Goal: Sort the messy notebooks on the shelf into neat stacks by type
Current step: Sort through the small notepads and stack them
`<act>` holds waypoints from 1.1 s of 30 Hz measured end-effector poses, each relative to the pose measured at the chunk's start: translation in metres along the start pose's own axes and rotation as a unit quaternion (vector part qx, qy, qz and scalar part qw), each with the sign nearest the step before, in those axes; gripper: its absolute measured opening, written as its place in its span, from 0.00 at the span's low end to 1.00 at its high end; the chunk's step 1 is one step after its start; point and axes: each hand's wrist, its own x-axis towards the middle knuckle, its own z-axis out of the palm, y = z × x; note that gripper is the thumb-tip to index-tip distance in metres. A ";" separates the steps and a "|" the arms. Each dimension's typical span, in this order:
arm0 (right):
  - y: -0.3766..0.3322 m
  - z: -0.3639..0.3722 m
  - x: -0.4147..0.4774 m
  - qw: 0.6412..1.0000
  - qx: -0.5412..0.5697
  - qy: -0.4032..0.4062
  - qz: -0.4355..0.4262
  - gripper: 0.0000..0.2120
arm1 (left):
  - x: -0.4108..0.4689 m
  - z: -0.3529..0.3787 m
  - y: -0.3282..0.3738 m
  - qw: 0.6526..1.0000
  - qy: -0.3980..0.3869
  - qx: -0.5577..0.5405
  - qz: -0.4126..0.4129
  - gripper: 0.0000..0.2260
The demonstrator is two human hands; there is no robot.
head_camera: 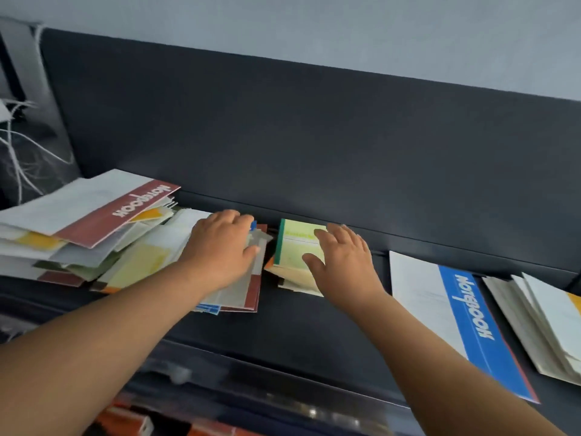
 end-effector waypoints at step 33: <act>-0.138 0.065 0.003 0.983 0.175 -0.006 -0.053 0.15 | -0.026 -0.005 -0.134 0.981 -0.113 -0.154 0.047 0.26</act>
